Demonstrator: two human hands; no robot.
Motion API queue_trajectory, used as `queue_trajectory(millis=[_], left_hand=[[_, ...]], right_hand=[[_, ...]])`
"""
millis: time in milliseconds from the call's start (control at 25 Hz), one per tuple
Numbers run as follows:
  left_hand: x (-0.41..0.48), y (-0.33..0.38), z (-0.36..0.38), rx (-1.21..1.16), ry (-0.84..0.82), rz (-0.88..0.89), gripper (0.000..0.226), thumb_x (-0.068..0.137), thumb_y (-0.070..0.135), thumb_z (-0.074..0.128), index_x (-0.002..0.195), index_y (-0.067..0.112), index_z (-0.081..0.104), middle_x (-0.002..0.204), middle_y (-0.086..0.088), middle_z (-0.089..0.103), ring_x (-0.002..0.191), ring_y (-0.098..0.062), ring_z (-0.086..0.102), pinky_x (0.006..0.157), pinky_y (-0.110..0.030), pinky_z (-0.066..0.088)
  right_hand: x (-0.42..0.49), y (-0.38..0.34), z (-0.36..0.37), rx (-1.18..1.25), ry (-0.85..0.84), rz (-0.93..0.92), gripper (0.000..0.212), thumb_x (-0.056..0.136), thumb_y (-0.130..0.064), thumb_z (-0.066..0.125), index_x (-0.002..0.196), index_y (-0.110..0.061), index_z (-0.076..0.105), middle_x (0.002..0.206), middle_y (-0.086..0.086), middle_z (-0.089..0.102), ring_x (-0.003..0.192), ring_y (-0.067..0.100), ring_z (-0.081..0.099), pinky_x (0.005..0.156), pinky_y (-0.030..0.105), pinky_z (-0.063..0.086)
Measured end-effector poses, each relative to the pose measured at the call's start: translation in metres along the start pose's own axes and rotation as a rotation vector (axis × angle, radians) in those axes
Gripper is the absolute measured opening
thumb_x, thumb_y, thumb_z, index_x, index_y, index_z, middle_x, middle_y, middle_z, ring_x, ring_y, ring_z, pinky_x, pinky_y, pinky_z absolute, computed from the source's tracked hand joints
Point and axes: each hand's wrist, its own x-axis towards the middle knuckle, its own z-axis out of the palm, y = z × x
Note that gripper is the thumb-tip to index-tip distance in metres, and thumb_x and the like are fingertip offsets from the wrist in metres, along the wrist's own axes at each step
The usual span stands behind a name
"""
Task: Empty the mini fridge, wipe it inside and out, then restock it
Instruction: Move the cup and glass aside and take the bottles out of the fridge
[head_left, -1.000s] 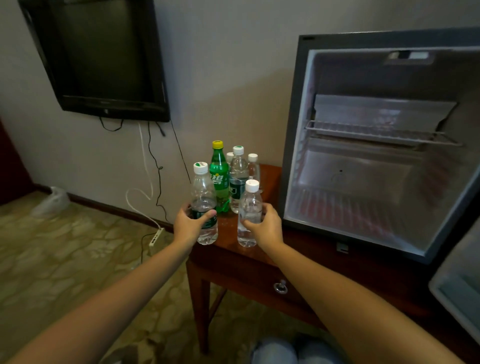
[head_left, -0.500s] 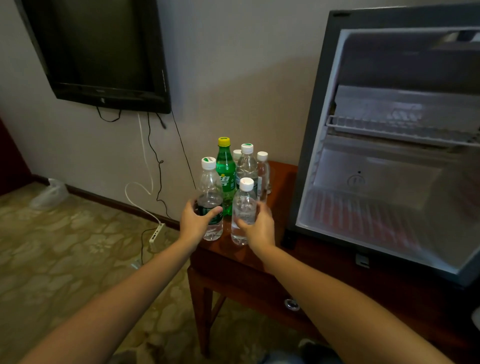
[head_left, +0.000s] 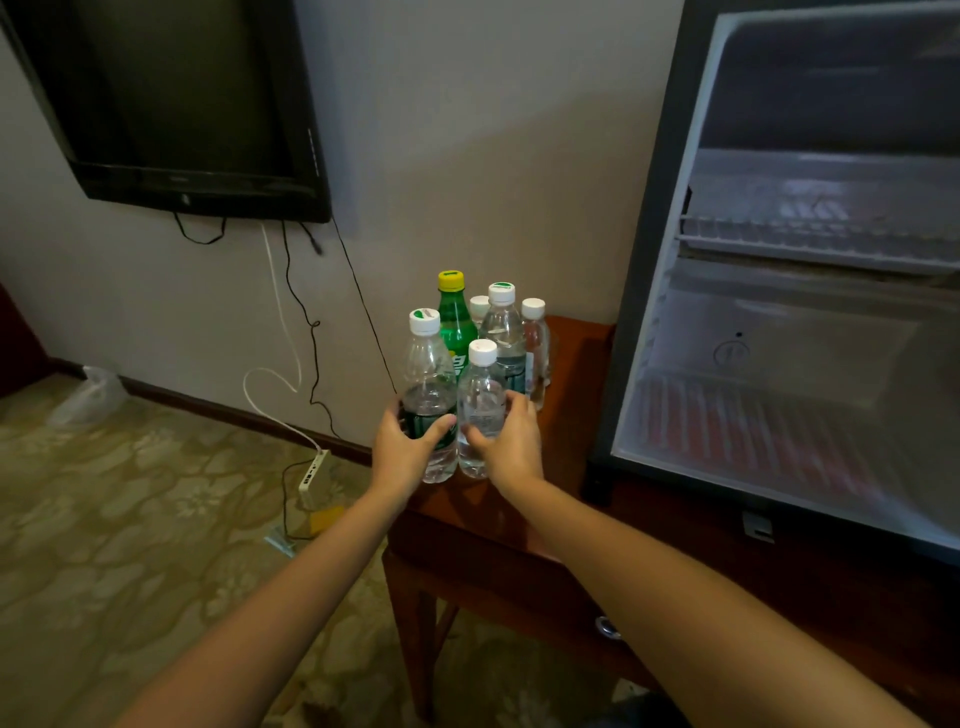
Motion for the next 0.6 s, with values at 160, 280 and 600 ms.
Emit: queue_trajectory(millis=[160,280,600], left_hand=[[-0.001,-0.002,0.000,0.024,0.009,0.023,0.066,0.073,0.038,0.079,0.129,0.019,0.048,0.121,-0.002,0.061,0.110,-0.020,0.058,0.091,-0.038,0.052],[-0.001,-0.002,-0.001,0.068,-0.010,0.032,0.068,0.074,0.039,0.078,0.130,0.018,0.047,0.122,-0.001,0.059,0.110,-0.017,0.057,0.085,-0.030,0.049],[-0.028,0.028,-0.005,0.408,0.162,0.300,0.086,0.073,0.035,0.078,0.143,0.012,0.033,0.140,-0.012,0.035,0.131,-0.028,0.025,0.109,-0.042,0.027]], right_hand=[[0.002,0.001,0.004,-0.021,0.015,-0.004,0.062,0.081,-0.024,0.074,0.131,-0.013,0.040,0.135,0.003,0.041,0.122,0.019,0.047,0.102,0.030,0.041],[0.002,0.001,0.005,-0.022,-0.006,0.003,0.066,0.083,-0.025,0.073,0.136,-0.013,0.037,0.139,0.003,0.038,0.126,0.019,0.044,0.104,0.031,0.039],[-0.031,0.022,-0.056,-0.148,-0.164,-0.053,0.056,0.088,-0.029,0.066,0.137,-0.019,0.041,0.136,0.003,0.050,0.124,0.018,0.050,0.104,0.037,0.043]])
